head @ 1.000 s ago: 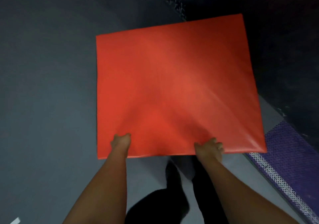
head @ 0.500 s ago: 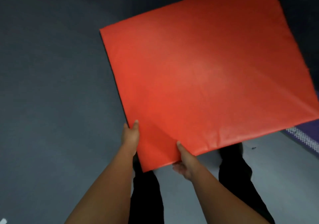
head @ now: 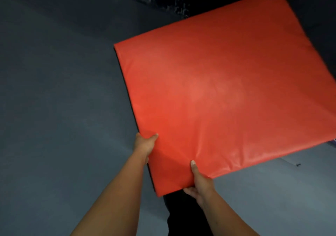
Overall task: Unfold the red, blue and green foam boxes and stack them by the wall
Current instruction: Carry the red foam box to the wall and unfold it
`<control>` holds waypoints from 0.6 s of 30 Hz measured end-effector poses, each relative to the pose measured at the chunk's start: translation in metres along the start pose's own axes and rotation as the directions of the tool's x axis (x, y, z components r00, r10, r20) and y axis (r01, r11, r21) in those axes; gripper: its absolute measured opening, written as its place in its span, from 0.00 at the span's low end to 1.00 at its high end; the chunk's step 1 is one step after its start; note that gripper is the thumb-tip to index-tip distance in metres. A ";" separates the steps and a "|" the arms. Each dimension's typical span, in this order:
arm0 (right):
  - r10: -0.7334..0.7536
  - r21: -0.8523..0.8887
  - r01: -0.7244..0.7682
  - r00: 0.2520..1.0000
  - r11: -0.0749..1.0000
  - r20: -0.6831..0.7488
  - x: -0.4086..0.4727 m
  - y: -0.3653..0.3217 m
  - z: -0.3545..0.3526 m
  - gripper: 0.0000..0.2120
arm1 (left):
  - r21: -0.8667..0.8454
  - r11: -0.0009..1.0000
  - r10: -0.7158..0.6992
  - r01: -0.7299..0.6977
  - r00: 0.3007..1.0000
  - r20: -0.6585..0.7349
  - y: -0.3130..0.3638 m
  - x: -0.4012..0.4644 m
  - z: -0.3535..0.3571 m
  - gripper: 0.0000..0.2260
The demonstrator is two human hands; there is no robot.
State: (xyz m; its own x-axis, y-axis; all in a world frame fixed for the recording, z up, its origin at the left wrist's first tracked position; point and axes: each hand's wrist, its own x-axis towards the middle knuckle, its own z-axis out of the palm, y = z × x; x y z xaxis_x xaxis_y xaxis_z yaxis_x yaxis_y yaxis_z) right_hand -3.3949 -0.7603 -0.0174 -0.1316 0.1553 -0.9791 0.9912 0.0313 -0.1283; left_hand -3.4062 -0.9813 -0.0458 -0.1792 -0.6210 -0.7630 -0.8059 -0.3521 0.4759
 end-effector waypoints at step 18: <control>0.034 0.331 -0.046 0.999 0.943 0.043 -0.043 -0.044 0.266 0.22 | 0.162 0.950 0.254 -0.266 0.963 0.096 0.140 0.159 -0.122 0.36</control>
State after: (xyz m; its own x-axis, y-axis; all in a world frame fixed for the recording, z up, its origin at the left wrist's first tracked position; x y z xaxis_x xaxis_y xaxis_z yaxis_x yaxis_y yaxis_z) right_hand -3.4297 -1.0314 -0.0121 -0.0977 0.1138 -0.9887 0.9439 -0.3043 -0.1283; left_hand -3.4785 -1.2148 -0.0468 -0.4311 -0.6196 -0.6559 -0.8093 -0.0559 0.5848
